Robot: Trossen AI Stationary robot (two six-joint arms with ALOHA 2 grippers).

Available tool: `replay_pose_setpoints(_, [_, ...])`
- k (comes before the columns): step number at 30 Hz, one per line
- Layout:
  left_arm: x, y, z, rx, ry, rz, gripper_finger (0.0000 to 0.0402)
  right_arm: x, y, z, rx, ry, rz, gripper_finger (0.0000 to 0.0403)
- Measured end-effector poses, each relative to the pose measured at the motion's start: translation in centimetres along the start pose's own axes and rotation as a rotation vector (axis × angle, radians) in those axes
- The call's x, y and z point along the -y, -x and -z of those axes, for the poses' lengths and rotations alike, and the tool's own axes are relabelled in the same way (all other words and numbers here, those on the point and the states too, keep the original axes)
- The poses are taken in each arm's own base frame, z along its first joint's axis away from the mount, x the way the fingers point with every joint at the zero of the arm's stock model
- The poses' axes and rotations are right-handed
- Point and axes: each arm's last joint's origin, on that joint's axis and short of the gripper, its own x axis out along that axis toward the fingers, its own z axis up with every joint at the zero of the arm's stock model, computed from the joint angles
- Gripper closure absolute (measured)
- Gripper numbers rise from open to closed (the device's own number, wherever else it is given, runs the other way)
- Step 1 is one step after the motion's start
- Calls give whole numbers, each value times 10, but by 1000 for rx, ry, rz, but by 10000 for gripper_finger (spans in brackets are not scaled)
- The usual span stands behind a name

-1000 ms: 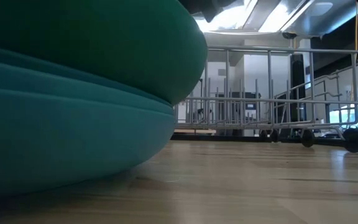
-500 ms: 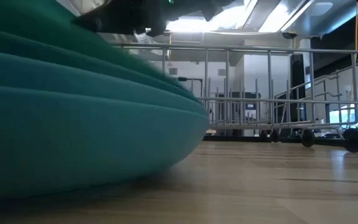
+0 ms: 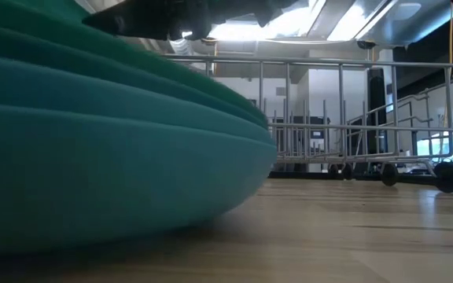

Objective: Sort dishes
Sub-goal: Put the top green plate into the dish rack

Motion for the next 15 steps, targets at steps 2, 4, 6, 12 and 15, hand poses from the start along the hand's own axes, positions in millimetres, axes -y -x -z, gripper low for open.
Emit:
replay_pose_setpoints(2, [0, 0, 0, -1, 0, 2, 320, 0, 0, -1, 11, 2, 4, 393])
replay_pose_setpoints(4, [1, 0, 0, -4, 4, 8, 297, 1, 0, -2, 23, 6, 12, 393])
replay_pose_setpoints(6, [2, 0, 1, -9, 9, 16, 279, 2, 0, -2, 30, 7, 15, 393])
replay_pose_setpoints(12, [3, -1, 2, -16, 36, 29, 251, 4, 5, -8, 49, 11, 22, 394])
replay_pose_setpoints(15, [3, -1, 2, -16, 59, 27, 249, 10, 14, -19, 81, 26, 48, 394])
